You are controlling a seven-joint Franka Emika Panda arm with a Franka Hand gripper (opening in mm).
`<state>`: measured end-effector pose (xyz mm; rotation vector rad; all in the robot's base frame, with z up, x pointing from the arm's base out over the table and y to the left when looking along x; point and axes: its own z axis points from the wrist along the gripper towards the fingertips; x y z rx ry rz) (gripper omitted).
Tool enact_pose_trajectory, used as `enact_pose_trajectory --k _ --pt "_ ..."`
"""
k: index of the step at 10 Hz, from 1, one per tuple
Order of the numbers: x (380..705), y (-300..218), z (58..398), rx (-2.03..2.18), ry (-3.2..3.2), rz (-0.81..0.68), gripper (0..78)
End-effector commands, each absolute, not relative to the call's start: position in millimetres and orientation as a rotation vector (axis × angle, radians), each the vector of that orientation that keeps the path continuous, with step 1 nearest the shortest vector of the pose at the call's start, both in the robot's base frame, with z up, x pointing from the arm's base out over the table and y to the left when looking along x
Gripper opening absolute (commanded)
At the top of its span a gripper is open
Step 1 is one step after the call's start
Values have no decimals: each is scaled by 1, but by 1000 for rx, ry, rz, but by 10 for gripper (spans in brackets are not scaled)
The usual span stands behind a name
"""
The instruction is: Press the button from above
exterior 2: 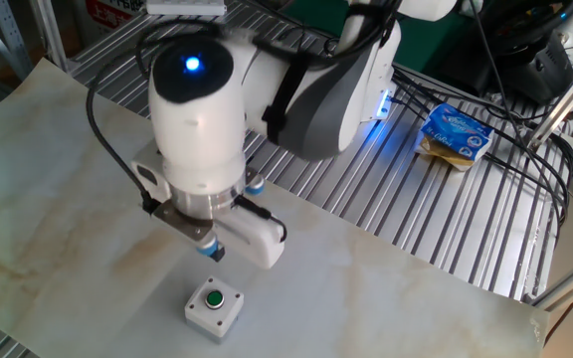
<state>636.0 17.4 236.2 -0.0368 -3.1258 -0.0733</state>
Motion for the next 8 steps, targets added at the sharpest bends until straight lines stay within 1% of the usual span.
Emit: enact_pose_trajectory --k 1,8 --pt "641 22 226 -44 -3130 -91 0" --pt "642 22 225 -119 -3138 -93 0"
